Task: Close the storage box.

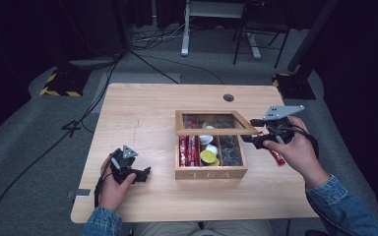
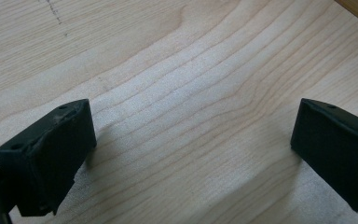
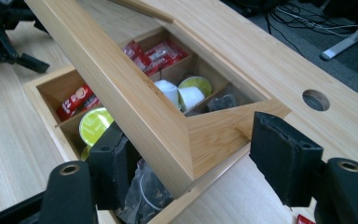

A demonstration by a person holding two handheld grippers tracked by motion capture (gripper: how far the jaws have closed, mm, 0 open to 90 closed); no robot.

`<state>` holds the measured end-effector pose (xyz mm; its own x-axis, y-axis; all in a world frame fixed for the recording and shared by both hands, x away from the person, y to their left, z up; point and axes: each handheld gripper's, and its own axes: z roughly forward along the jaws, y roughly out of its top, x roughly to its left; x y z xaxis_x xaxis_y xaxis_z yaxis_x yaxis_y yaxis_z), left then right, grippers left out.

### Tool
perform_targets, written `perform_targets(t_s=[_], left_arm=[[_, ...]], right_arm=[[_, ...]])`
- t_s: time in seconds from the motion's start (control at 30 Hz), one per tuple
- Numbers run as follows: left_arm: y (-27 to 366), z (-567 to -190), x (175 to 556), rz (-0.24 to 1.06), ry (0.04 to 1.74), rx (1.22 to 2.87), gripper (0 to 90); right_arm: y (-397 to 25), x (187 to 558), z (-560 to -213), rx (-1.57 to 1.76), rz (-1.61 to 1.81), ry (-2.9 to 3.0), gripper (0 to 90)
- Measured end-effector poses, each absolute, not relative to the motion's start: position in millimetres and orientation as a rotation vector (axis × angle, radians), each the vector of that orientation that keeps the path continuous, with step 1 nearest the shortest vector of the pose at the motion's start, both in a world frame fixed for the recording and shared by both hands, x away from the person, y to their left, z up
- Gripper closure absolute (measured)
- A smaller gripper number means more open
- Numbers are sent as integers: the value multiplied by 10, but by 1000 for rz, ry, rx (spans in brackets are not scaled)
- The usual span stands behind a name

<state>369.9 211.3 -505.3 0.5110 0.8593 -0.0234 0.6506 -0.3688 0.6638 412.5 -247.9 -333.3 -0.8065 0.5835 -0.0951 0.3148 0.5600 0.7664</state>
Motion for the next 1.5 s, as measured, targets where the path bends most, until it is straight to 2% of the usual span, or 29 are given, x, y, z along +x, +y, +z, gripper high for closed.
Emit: perform_targets(t_s=[1.1, 1.5], left_arm=[[2113, -5054, 3701, 438, 1227, 2136, 1], [2111, -5053, 3708, 438, 1226, 2138, 1]], right_arm=[[-2437, 3880, -3909, 656, 902, 2572, 223], [-2425, 3859, -4080, 675, 847, 2649, 230]])
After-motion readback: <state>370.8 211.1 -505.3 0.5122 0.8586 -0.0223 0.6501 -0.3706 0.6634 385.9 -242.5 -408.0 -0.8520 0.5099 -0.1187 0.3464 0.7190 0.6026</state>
